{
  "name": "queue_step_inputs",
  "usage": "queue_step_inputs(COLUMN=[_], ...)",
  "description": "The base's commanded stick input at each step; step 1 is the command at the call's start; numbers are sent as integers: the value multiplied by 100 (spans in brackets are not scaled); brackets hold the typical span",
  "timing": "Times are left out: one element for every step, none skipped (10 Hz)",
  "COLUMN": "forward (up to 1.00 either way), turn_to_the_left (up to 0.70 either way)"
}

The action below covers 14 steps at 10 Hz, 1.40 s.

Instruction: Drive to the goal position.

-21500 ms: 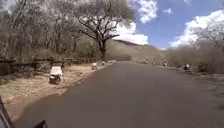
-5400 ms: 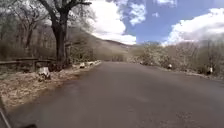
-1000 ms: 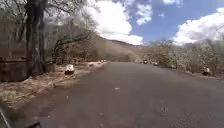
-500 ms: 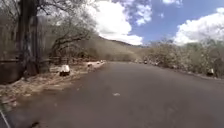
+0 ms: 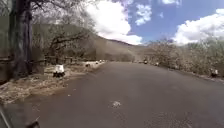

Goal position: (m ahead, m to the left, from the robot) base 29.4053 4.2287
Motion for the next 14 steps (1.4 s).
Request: queue_step_inputs(forward=[70, 70, 70, 70, 70, 70, 70, 70, 70, 70, 70, 70, 70, 70], turn_to_the_left=[0, 0, 0, 0, 0, 0, 0, 0, 0, 0, 0, 0, 0, 0])
